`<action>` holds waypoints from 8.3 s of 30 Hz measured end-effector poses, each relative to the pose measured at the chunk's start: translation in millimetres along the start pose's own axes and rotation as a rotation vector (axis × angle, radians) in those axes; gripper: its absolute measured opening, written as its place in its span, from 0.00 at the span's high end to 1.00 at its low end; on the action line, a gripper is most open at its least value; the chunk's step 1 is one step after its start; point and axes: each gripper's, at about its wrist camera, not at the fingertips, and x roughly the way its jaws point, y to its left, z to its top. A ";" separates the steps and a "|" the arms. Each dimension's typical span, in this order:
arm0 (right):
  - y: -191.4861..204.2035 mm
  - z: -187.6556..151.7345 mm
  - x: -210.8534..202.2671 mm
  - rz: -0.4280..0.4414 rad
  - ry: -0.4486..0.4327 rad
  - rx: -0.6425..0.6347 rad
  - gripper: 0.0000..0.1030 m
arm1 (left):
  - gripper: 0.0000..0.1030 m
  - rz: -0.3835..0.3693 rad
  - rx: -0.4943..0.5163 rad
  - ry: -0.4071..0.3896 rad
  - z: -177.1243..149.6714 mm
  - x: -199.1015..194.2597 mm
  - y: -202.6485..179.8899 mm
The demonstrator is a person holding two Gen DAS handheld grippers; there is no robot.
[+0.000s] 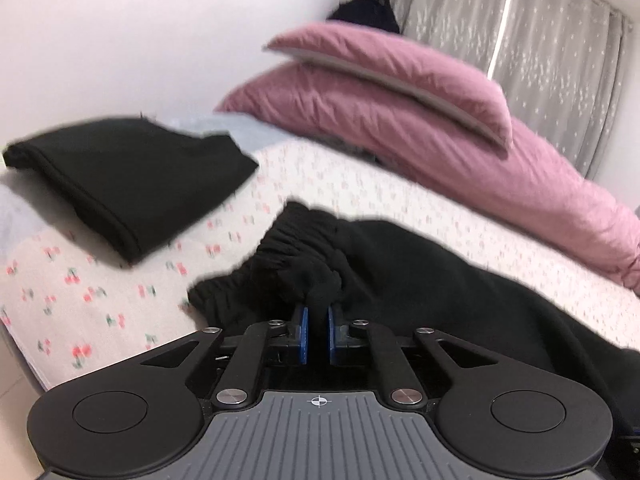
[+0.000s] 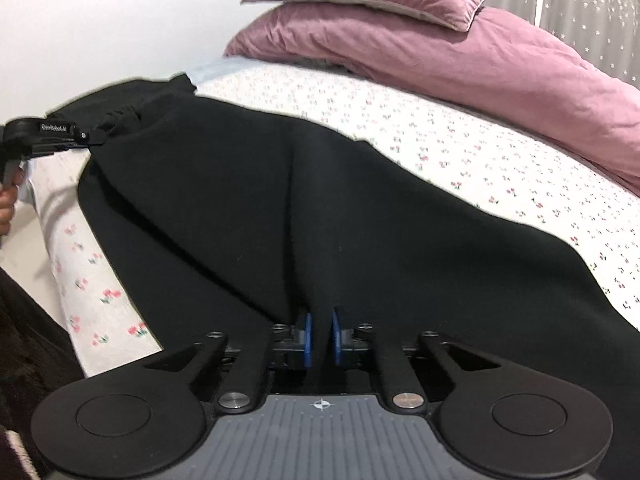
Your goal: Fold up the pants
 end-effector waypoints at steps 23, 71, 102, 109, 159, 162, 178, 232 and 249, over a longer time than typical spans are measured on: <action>-39.5 79.8 35.3 0.044 -0.021 -0.023 0.40 | 0.22 0.159 0.227 0.085 76.4 39.3 29.9; -65.7 79.2 51.9 -0.386 0.035 0.103 0.41 | 0.27 -0.254 0.354 0.186 59.2 47.7 -70.4; -156.9 31.8 84.6 -0.372 0.034 0.342 0.18 | 0.20 -0.511 0.744 0.328 -54.8 44.6 -164.2; -151.8 25.4 27.0 -0.430 -0.022 0.323 0.21 | 0.20 -0.620 0.773 0.305 -60.9 27.0 -162.3; -230.5 -181.4 -147.3 -0.624 -0.147 1.108 0.44 | 0.28 -0.944 0.619 0.298 -58.5 -14.9 -156.9; -233.9 -183.3 -148.4 -0.595 -0.170 1.136 0.74 | 0.20 -0.913 0.536 0.295 -50.9 -7.0 -154.5; -142.9 -34.6 -120.4 -0.536 -0.276 0.616 0.87 | 0.02 -0.700 0.344 0.280 -39.1 32.5 -149.0; -70.3 -27.8 -39.2 -0.032 -0.062 0.374 0.34 | 0.79 -0.786 -0.097 0.565 -56.1 103.9 -213.7; -57.3 -9.8 -3.6 -0.031 -0.042 0.373 0.27 | 0.81 -0.542 -0.094 0.197 15.2 51.4 -112.7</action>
